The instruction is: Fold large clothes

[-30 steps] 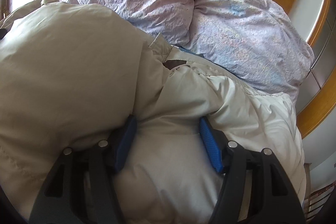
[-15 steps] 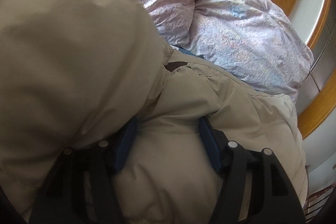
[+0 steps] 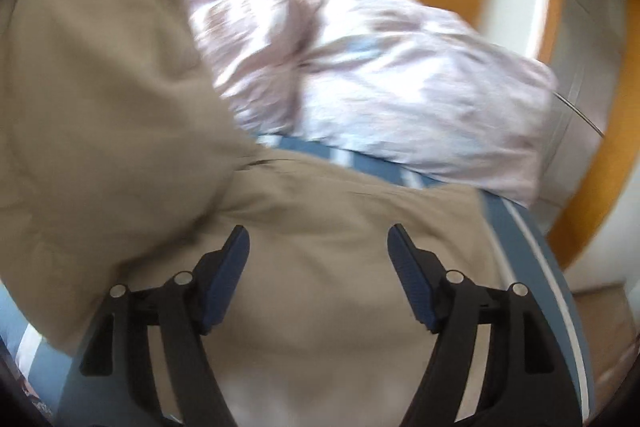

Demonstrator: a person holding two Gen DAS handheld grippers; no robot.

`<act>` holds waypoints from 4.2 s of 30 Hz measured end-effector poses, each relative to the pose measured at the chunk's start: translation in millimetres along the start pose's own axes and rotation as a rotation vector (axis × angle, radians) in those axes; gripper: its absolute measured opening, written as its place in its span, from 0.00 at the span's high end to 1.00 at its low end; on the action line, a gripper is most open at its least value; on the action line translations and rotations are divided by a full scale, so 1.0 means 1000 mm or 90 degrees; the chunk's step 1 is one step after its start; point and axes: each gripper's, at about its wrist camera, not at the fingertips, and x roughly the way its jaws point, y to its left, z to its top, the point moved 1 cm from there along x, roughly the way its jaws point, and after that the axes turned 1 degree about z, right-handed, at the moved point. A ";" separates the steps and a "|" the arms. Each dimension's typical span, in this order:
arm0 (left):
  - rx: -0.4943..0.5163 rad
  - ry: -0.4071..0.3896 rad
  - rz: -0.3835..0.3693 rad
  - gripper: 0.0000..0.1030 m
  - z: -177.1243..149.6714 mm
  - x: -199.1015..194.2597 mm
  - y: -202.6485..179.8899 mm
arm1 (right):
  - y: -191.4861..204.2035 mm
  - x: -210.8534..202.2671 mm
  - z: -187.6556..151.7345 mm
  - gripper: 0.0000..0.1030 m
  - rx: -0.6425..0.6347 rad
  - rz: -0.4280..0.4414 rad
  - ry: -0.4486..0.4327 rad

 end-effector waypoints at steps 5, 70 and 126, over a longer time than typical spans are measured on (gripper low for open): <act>0.058 0.017 -0.033 0.68 -0.014 0.013 -0.045 | -0.065 0.000 -0.019 0.27 0.088 -0.054 0.037; 0.456 0.144 -0.118 0.36 -0.101 0.079 -0.168 | -0.180 0.084 0.020 0.85 0.267 0.259 0.205; 0.442 0.280 0.071 0.35 -0.182 0.223 -0.125 | -0.178 0.052 0.005 0.74 0.272 0.105 0.070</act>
